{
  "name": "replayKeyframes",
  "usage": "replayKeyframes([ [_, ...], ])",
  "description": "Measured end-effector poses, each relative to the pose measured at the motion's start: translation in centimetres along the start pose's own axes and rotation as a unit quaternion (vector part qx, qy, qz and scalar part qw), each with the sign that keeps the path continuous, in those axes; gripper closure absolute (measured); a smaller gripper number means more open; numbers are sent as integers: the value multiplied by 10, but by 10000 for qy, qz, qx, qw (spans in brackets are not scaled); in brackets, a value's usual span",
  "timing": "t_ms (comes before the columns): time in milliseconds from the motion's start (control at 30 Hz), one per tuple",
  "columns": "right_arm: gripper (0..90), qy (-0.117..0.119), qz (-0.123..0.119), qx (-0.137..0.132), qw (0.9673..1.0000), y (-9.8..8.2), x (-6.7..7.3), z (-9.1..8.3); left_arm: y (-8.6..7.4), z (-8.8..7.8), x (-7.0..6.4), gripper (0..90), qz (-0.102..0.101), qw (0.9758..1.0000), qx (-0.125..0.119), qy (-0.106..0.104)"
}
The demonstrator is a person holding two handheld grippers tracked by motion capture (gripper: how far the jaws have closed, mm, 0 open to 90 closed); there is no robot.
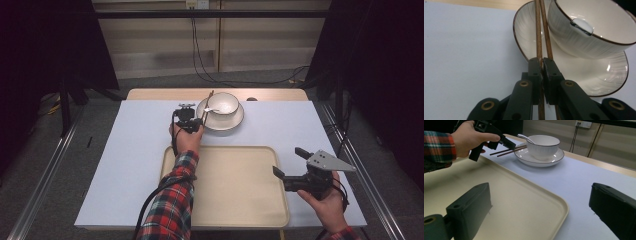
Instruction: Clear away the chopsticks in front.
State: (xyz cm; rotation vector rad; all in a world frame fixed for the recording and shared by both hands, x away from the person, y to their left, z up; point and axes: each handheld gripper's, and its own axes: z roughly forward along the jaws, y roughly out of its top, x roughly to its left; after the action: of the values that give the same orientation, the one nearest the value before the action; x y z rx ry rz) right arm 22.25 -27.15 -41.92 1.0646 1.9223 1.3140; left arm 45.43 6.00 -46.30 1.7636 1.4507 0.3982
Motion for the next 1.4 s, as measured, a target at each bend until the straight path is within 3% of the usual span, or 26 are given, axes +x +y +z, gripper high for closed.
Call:
replayKeyframes([
  [133, 37, 38, -21, -7, 10000, 0, 0, 1, -2, 1, 3, 831, 64, 9999, 152, -37],
  [267, 37, 36, -40, 0, 10000, 1, 0, 2, -2, 1, 4, 844, -107, 9998, 131, -55],
  [433, 37, 56, -51, -10, 10000, 1, 1, 2, -2, -5, 8, 855, -132, 9998, 126, -62],
  [633, 23, -3, 20, -25, 10000, 1, -1, 1, -6, -23, 17, 856, -319, 9995, -6, -57],
  [767, 23, -66, 43, -57, 10000, 1, -2, 2, -10, -34, 26, 856, -321, 9994, -82, -57],
  [967, 22, -14, -14, -85, 10000, 1, -1, 2, -18, -50, 38, 855, -582, 9982, -146, 31],
  [1067, 20, -49, -38, -116, 9999, 1, 0, 2, -21, -59, 43, 855, -519, 9985, -148, 91],
  [1100, 20, -64, -18, -128, 9999, 1, 0, 1, -22, -62, 45, 855, -607, 9980, -161, 76],
  [1267, 18, -77, 1, -148, 9999, 1, -2, 1, -26, -75, 56, 855, -631, 9978, -159, 156],
  [1333, 15, -91, -1, -133, 9999, 1, -2, 0, -30, -81, 56, 855, -766, 9968, -188, 135],
  [1400, 13, -56, -8, -141, 9999, 1, -2, -1, -34, -87, 56, 856, -626, 9976, -191, 231],
])
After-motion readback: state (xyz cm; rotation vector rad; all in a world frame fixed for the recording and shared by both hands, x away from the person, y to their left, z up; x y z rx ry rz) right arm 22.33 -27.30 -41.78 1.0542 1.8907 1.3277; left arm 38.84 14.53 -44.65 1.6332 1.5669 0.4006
